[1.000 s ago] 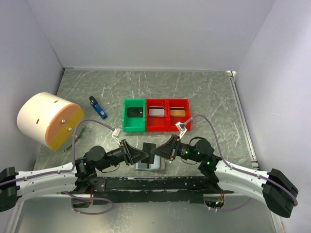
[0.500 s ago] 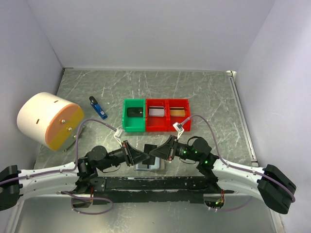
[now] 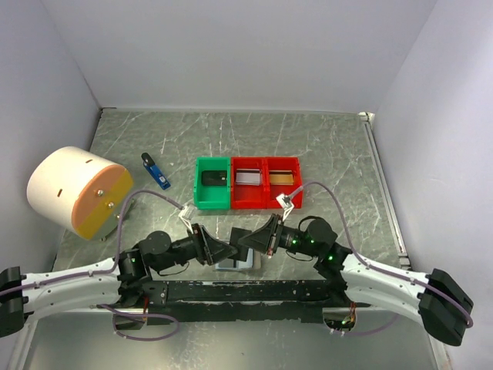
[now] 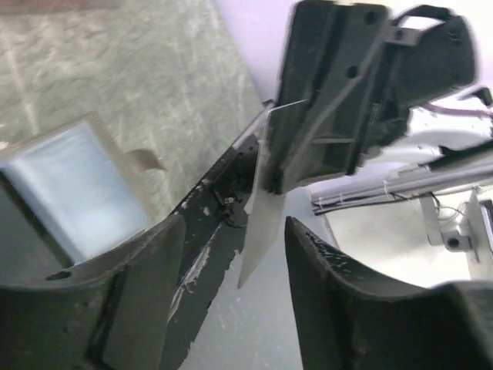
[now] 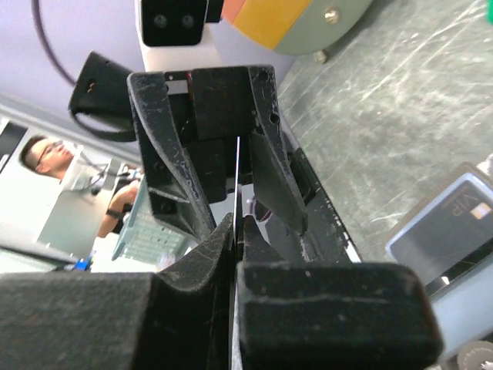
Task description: Take the credit cards out of the card holder
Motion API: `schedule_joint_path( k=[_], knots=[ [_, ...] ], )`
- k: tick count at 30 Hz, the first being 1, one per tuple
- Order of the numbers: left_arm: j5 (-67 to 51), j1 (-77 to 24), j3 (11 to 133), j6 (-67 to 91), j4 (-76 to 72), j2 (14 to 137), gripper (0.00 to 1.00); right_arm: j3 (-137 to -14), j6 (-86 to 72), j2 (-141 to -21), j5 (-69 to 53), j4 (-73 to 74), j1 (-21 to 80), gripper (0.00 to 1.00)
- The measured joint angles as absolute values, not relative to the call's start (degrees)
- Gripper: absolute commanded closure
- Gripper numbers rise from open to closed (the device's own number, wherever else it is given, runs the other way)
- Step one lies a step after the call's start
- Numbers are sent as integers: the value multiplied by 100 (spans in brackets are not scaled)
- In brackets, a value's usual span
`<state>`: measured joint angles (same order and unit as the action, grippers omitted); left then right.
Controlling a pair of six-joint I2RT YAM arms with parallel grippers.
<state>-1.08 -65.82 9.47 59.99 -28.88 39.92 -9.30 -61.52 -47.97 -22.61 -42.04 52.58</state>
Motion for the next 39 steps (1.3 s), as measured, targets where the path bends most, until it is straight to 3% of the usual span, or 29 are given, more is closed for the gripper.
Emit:
schedule_joint_path(
  k=[4, 9, 16, 22, 33, 39],
  knots=[
    [513, -6560, 1691, 5881, -952, 3911, 1, -1387, -5728, -4342, -1640, -2770, 5258, 100],
    [1087, -5865, 3389, 5275, 1391, 4486, 0, -2451, -4967, -4285, -445, -897, 5258, 100],
    [871, -3400, 5087, 3953, 3232, 5277, 1, -3848, -3951, -5376, 733, 506, 5266, 100],
    [633, -1879, 5481, 3035, 3861, 5533, 1, -4875, -3168, -6528, 1479, 1015, 5511, 100],
    [963, -1767, 4591, 2665, 3769, 3846, 0, -7192, -1879, -9301, 2392, 1354, 5874, 100],
    [1251, -1767, 4591, 2659, 3704, 3728, 1, -8368, -1411, -10632, 2720, 1640, 5889, 100]
  ],
)
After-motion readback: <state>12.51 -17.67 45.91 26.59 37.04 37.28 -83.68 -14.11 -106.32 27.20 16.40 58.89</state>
